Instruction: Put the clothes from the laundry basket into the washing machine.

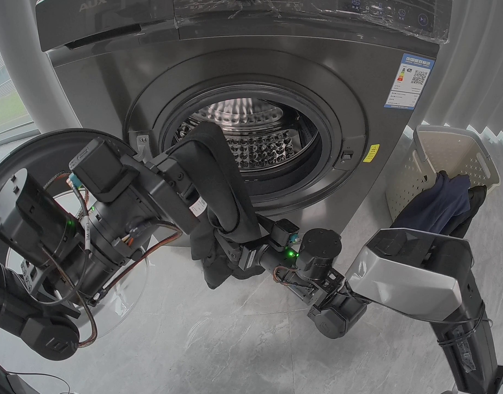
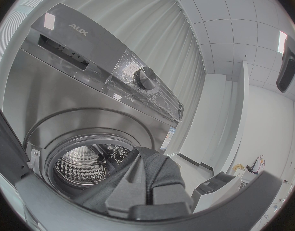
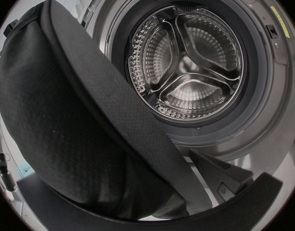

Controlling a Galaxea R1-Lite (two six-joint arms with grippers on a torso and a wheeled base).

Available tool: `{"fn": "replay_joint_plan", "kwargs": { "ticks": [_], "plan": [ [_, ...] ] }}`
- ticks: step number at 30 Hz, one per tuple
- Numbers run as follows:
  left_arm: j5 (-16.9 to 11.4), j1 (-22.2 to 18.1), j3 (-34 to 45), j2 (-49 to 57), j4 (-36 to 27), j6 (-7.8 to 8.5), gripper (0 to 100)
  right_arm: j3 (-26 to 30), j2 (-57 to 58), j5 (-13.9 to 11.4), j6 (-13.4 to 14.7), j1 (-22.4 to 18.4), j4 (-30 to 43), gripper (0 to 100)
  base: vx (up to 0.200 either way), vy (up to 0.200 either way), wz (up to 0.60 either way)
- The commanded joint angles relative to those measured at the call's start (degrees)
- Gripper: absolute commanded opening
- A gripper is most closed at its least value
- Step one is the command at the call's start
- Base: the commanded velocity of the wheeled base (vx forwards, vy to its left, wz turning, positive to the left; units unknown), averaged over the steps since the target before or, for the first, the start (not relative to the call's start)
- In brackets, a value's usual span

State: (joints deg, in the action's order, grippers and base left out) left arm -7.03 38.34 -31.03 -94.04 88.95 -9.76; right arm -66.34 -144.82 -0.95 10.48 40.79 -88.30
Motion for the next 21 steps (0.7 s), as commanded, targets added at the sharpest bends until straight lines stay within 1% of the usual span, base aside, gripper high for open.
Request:
{"fn": "replay_joint_plan", "kwargs": {
  "ticks": [1, 4, 6, 7, 11, 14, 16, 18, 19, 20, 21],
  "plan": [
    [0.0, 0.6, 0.1, 0.8, 0.2, -0.17, 0, -6.1, -5.1, -0.4, 0.0, -0.6, 0.2, 100, 0.0, 0.0, 0.0],
    [0.0, 0.6, 0.4, 0.8, 0.2, -0.25, 0, -9.2, -6.7, -0.6, 0.0, -1.0, 0.5, 100, 0.0, 0.0, 0.0],
    [0.0, 0.6, 0.4, 0.8, 0.2, -0.25, 0, -10.0, -7.1, -0.5, 0.0, -1.0, 0.5, 100, 0.0, 0.0, 0.0],
    [0.0, 0.5, 0.4, 0.8, 0.2, -0.34, 0, -10.3, -7.1, -0.5, 0.0, -1.1, 0.3, 0, 0.0, 0.0, 0.0],
    [0.1, -0.1, 0.2, 0.6, 0.1, -0.43, 0, -10.4, -6.3, -0.5, -0.3, -1.2, 0.1, 0, 0.0, 0.0, 0.0],
    [0.3, -0.5, 0.1, 0.1, -0.1, -0.52, 0, -9.1, -4.8, -0.3, -0.3, -1.8, 0.0, 0, 0.0, 0.0, 0.0],
    [0.4, -1.9, 0.1, -0.2, -0.1, -0.52, 0, -7.5, -3.2, -0.2, -0.3, -2.1, 0.0, 0, 0.0, 0.0, 0.0],
    [0.2, -4.8, 0.2, -0.8, -0.1, -0.43, 0, -4.1, -0.1, 0.0, -0.2, -3.3, 0.0, 0, 0.0, 0.0, 0.0],
    [0.3, -5.6, 0.1, -1.4, -0.1, -0.43, 0, -2.4, 1.3, 0.1, -0.1, -3.8, 0.0, 0, 0.0, 0.0, 0.0],
    [0.3, -5.8, 0.1, -1.4, -0.1, -0.43, 0, -2.1, 1.5, 0.1, -0.1, -3.9, 0.0, 0, 0.0, 0.0, 0.0],
    [0.3, -7.7, 0.3, -2.3, -0.1, -0.34, 0, 0.9, 4.1, 0.1, 0.0, -5.0, 0.0, 0, 0.0, 0.0, 0.0]
  ]
}}
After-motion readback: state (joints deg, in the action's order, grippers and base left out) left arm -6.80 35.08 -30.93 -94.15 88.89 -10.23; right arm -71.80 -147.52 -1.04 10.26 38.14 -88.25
